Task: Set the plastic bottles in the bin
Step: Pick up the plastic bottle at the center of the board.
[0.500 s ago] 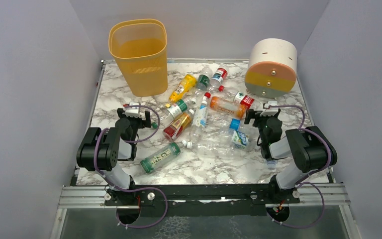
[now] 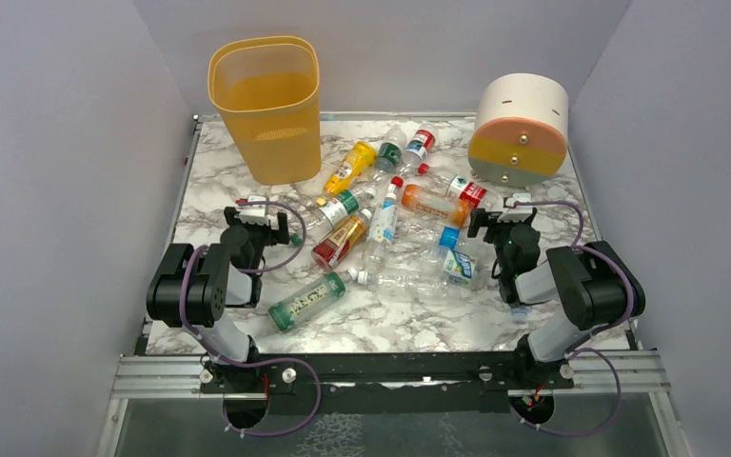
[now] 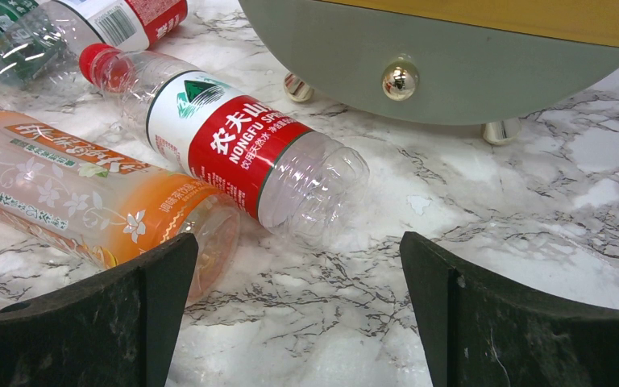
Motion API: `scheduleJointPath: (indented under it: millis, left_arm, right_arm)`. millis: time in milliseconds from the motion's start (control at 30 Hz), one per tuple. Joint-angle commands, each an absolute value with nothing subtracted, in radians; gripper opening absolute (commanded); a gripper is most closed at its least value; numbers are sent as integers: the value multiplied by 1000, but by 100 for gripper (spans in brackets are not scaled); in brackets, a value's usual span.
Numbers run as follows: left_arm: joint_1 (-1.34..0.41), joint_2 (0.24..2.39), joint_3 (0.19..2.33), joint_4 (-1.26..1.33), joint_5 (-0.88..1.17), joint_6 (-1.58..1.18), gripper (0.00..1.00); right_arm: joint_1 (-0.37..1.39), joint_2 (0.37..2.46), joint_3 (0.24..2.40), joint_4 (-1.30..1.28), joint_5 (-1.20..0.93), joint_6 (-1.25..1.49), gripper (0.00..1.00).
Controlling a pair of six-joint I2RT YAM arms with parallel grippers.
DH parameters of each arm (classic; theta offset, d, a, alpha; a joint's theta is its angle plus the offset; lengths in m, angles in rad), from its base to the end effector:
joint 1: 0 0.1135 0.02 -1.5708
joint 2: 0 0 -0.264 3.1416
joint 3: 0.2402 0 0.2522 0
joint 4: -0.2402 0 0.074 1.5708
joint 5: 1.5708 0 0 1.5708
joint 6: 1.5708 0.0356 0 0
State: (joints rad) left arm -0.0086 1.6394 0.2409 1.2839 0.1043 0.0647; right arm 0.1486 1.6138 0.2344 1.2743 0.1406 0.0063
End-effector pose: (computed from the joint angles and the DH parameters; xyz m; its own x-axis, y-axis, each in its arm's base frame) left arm 0.2479 -0.0058 0.1333 -0.1069 0.0652 -0.9921 0.1191 0.9915 0.0524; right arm 0.2435 0.0314 0.1367 -0.1038 -0.0092 -0.9946 -0.0081 0.9999 -0.0084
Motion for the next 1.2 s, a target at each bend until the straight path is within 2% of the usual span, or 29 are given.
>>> scheduleJointPath:
  millis: [0,133,300,533,667,833,1000,1167]
  left_arm:
    - [-11,1640,253,1299,92,66,99]
    - [-11,1597,222,1325,126,81,99]
    - [-31,1404,291,1047,123,88,99]
    - [-83,1201,326,917,128,30,99]
    - [-87,1088,419,693,165,-25,99]
    - [-89,979,515,535,189,-106,99]
    - [-89,898,607,446,117,-320,99]
    - [-89,902,684,440,237,-492,99]
  right_arm:
    - [143,1606,222,1322,115,-6,99]
    - [143,1516,232,1233,92,-18,99]
    - [143,1363,314,941,27,-45,99]
    - [144,1141,390,678,-56,21,99]
    - [144,1066,510,475,-107,85,99]
    - [144,1035,689,227,-188,229,99]
    - [144,1065,898,6,-330,282,99]
    - [144,1115,1079,-175,-368,290,99]
